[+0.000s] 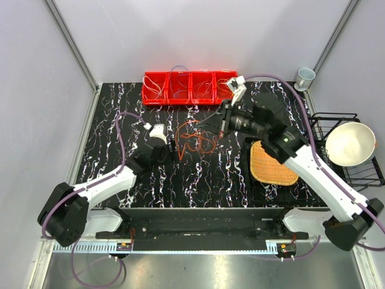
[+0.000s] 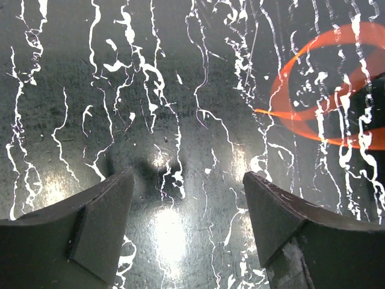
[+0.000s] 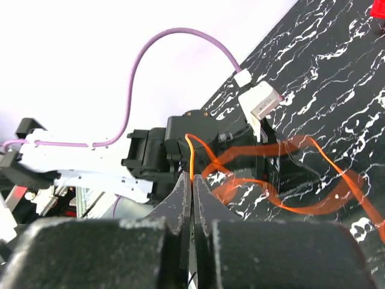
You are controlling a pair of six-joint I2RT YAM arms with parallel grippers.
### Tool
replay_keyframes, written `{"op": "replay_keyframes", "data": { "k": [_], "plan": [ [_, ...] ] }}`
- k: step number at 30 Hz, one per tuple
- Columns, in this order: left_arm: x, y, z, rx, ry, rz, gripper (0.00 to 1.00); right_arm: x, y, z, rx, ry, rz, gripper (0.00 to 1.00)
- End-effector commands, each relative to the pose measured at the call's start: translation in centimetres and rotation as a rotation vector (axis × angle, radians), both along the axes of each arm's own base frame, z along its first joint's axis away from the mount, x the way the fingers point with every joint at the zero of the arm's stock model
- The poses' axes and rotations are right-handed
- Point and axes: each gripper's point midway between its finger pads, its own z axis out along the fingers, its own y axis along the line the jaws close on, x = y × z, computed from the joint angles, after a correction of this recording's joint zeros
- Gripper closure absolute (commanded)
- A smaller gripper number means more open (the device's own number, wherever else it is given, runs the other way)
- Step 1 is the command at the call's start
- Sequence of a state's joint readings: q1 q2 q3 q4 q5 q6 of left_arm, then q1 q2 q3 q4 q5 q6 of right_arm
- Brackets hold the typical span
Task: Untangle the cables
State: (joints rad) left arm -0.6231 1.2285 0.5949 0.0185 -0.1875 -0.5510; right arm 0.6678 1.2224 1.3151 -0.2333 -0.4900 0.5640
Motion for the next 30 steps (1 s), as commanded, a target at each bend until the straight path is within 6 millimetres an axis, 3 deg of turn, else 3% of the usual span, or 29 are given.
{"op": "replay_keyframes", "data": {
  "k": [1, 5, 9, 13, 26, 30],
  "plan": [
    [0.5, -0.6, 2.7, -0.084, -0.108, 0.001, 0.24, -0.3, -0.7, -4.0, -0.115, 0.099, -0.030, 1.00],
    [0.3, -0.8, 2.9, -0.089, -0.115, -0.008, 0.25, -0.2, -1.0, -4.8, -0.127, 0.117, -0.050, 1.00],
    [-0.1, -2.2, 3.0, -0.088, -0.112, -0.045, 0.25, 0.0, -1.3, -3.8, -0.113, 0.095, -0.075, 1.00],
    [-0.1, -3.7, 1.6, -0.074, -0.064, -0.039, 0.27, 0.5, -1.4, -3.1, -0.116, 0.074, -0.095, 1.00],
    [5.0, -9.1, 0.5, -0.016, 0.016, -0.082, 0.36, -0.3, -2.8, -4.6, -0.164, 0.081, -0.119, 1.00],
    [6.2, -9.8, -1.6, 0.034, 0.067, -0.069, 0.39, -0.4, -3.0, -4.8, -0.171, 0.080, -0.122, 1.00]
  ]
}}
